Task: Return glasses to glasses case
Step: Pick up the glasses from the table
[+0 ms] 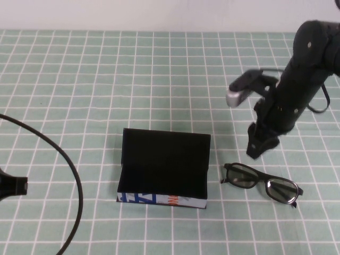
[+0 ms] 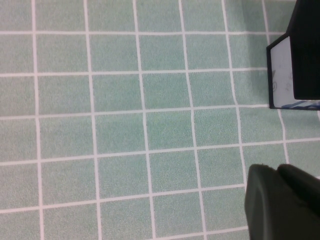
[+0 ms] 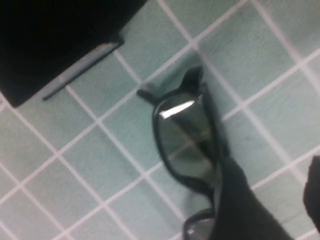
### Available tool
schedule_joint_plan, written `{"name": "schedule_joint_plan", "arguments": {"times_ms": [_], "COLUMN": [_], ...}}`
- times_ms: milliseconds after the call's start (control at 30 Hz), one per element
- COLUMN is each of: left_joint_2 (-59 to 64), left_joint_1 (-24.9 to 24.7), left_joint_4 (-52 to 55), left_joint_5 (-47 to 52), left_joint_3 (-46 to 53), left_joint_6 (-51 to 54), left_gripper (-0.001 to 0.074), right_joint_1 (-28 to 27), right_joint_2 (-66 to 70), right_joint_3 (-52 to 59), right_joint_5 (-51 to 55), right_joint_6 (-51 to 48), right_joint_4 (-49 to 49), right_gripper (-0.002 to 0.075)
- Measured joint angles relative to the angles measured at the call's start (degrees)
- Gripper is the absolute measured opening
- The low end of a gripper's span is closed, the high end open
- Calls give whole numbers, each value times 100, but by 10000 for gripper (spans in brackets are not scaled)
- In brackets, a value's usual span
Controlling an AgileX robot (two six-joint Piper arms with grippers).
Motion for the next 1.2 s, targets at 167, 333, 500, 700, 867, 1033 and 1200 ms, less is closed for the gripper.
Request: {"name": "schedule_joint_plan", "arguments": {"times_ms": [167,333,500,700,867,1033,1200], "left_joint_2": [0,0,0,0,0,0,0], "left_joint_1": [0,0,0,0,0,0,0], "left_joint_4": [0,0,0,0,0,0,0], "left_joint_5": [0,0,0,0,0,0,0], "left_joint_3": [0,0,0,0,0,0,0], "left_joint_6": [0,0,0,0,0,0,0], "left_gripper": [-2,-2,-2,-2,-2,-2,-2], "right_joint_1": [0,0,0,0,0,0,0], "right_joint_2": [34,34,34,34,42,218,334], "right_joint_3": [573,728,728,728,728,728,728], "right_joint_5": [-10,-21,-21,-36,-122,-167,-191], "right_joint_6": [-65,-152,-167,-216,-241,-253,-253], "right_joint_4": [7,90,117,129,129,129,182], "right_gripper": [289,292,293,293,293,293,287]}}
